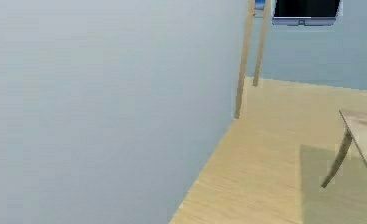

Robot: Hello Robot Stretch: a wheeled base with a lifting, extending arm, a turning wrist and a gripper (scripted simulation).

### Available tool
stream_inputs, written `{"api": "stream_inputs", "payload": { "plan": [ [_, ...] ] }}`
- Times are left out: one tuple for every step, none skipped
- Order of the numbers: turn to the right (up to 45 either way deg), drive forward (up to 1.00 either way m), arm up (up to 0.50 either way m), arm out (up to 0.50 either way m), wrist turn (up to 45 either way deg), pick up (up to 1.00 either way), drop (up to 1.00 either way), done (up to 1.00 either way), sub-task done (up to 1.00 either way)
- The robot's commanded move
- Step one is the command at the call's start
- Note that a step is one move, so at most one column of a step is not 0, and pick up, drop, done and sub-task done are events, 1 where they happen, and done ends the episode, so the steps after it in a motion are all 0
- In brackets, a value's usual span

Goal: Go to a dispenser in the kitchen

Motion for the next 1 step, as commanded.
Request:
{"api": "stream_inputs", "payload": {
  "plan": [
    [24.0,0.0,0.0,0.0,0.0,0.0,0.0,0.0,0.0]
  ]
}}
